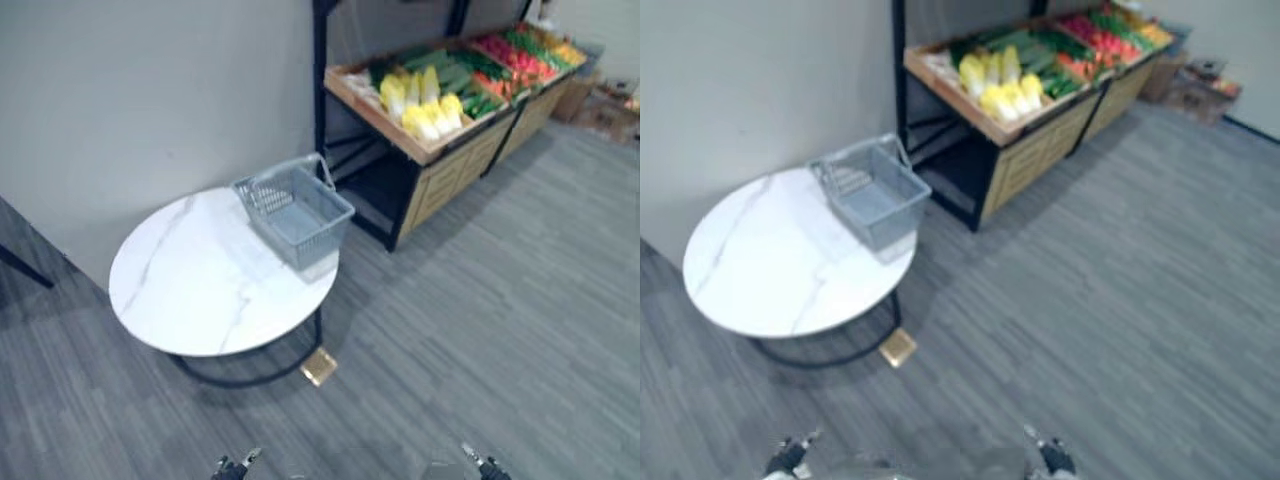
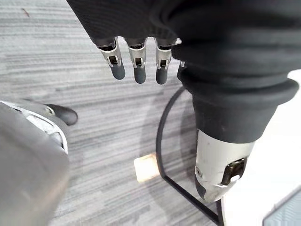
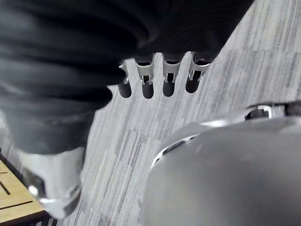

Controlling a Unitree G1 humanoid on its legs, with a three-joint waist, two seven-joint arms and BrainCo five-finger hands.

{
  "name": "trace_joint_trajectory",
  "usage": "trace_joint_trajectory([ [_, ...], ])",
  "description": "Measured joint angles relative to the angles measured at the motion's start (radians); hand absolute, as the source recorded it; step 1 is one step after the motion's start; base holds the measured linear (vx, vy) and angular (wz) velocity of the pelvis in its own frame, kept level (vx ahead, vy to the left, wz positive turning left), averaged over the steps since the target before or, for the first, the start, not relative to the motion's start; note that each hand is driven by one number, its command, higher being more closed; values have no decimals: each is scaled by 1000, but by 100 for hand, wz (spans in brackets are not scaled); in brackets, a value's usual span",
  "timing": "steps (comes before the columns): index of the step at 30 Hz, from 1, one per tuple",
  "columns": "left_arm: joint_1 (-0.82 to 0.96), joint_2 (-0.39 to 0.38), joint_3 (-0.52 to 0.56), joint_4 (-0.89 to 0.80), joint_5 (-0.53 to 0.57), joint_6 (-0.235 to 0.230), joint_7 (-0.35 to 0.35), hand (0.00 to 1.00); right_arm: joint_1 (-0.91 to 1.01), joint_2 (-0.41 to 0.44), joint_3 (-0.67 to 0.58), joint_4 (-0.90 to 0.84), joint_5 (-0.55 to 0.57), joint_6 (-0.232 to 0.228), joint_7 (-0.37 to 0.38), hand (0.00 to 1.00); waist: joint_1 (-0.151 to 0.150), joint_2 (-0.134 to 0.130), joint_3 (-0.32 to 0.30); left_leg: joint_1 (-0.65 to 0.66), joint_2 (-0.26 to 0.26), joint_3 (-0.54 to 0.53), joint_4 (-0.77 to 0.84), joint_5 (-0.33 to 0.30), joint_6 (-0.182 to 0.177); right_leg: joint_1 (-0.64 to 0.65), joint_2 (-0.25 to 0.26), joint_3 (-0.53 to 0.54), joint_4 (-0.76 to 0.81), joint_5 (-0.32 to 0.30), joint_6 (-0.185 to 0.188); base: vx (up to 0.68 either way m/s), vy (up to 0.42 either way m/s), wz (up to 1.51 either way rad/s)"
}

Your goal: Pick vegetable in the basket

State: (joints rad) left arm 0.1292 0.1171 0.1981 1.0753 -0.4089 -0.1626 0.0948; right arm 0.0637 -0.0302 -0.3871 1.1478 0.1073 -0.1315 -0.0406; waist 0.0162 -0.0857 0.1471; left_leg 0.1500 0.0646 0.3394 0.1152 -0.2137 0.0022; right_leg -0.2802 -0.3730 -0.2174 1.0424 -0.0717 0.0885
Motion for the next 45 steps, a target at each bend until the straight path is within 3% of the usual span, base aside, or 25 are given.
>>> trace_joint_trajectory([
  [2,-7,-9,3,0,0,0,-2,0,-4,-5,6,-3,1,-1,3,0,-19,12,5,48,10,-27,-26,-15,-3,-35,32,-112,-131,-66,-43,368,-74,51],
  [4,-18,-19,6,0,0,0,-4,0,-3,-14,5,-2,1,-1,4,0,-25,30,16,75,28,-52,-44,-28,-19,-51,80,-170,-360,-59,-36,363,-156,62],
  [6,-23,-38,36,1,0,0,-11,0,0,-15,3,0,1,2,5,0,-37,41,22,113,48,-88,-72,-44,-59,-46,137,-148,-775,44,16,443,-246,81],
  [7,-19,-43,48,1,0,0,-12,0,1,-15,3,0,1,3,5,0,-37,40,22,127,50,-97,-80,-51,-73,-43,146,-129,-846,70,22,514,-308,69],
  [8,-11,-46,83,7,2,0,-13,0,9,-17,2,0,1,6,7,0,-39,38,23,164,64,-112,-82,-72,-105,-33,156,-100,-877,155,4,536,-306,51],
  [9,-16,-71,113,37,3,0,-14,0,5,-32,1,-1,1,12,7,0,-37,73,28,189,95,-110,-73,-71,-113,-36,170,-105,-792,177,-22,528,-298,49],
  [10,-15,-84,123,43,3,0,-14,0,1,-40,-1,-1,1,15,7,0,-36,89,22,187,112,-108,-59,-59,-129,-47,177,-114,-752,139,-59,629,-370,27],
  [11,-12,-104,126,47,2,0,-13,0,-10,-53,-1,-2,1,18,8,0,-33,111,23,181,142,-111,-17,-27,-135,-47,190,-127,-701,77,-71,605,-401,10],
  [13,-13,-115,145,59,0,0,-14,0,-18,-59,1,-3,1,17,9,0,-34,118,19,120,180,-152,122,26,-137,-23,207,-150,-678,22,-80,485,-332,13],
  [14,-18,-113,145,59,-1,0,-14,0,-21,-61,3,-1,1,18,13,0,-34,117,19,63,204,-192,250,79,-157,14,215,-170,-685,-8,-87,438,-253,38],
  [15,-22,-115,144,53,-3,-2,-16,0,-19,-62,4,14,1,19,17,0,-35,105,26,-5,215,-241,403,139,-206,58,213,-186,-694,-31,-99,512,-276,39],
  [17,-27,-113,142,35,-3,-2,-17,0,-20,-70,4,35,7,19,17,0,-35,99,32,-115,214,-268,628,123,-276,136,211,-212,-727,-48,-114,333,-100,35],
  [19,-28,-111,141,26,-4,-3,-17,0,-20,-69,2,38,11,19,14,0,-33,93,35,-189,211,-198,698,105,-264,210,207,-233,-781,-42,-104,313,-65,32],
  [21,-31,-109,140,16,-10,-5,-16,0,-24,-71,-5,32,12,17,6,0,-30,89,36,-244,212,-116,634,72,-235,254,197,-242,-824,-33,-90,249,-3,14],
  [22,-32,-106,136,10,-12,-8,-15,0,-27,-69,-20,24,13,16,5,0,-30,89,36,-257,213,-71,524,63,-204,274,191,-242,-855,-23,-74,197,124,-5],
  [24,-28,-106,120,10,-11,-9,-12,0,-27,-71,-38,25,14,15,4,0,-36,96,32,-244,207,-40,261,150,-131,290,191,-242,-886,-9,-46,161,168,-5],
  [25,-28,-109,120,11,-11,-9,-12,0,-27,-73,-39,24,14,15,4,0,-37,102,30,-243,206,-41,212,189,-121,289,194,-241,-887,-9,-35,136,193,-5],
  [27,-27,-97,118,10,-11,-11,-5,0,-19,-58,-38,29,13,18,6,0,-42,90,7,-190,147,-41,35,185,-127,284,177,-222,-947,21,18,172,235,-1],
  [30,-20,-69,82,15,-11,-9,0,0,-1,-41,-40,33,12,20,6,0,-41,75,6,-121,96,-21,-85,190,-122,305,158,-219,-973,48,42,134,168,-1],
  [36,-11,-65,51,41,1,-8,-6,0,21,-39,-44,29,11,20,7,0,-43,97,-23,-36,65,-15,-209,224,-118,337,153,-218,-991,51,48,55,36,-3],
  [43,-5,-35,48,79,51,5,-12,0,22,-45,-92,30,3,34,5,0,-42,68,-36,-23,62,-18,-217,227,-118,350,158,-217,-993,51,48,0,0,0],
  [45,0,-31,84,79,94,20,-12,0,16,-66,-142,30,-49,39,4,0,-42,59,-42,-22,59,-19,-218,228,-116,354,155,-215,-994,52,50,-40,6,1],
])
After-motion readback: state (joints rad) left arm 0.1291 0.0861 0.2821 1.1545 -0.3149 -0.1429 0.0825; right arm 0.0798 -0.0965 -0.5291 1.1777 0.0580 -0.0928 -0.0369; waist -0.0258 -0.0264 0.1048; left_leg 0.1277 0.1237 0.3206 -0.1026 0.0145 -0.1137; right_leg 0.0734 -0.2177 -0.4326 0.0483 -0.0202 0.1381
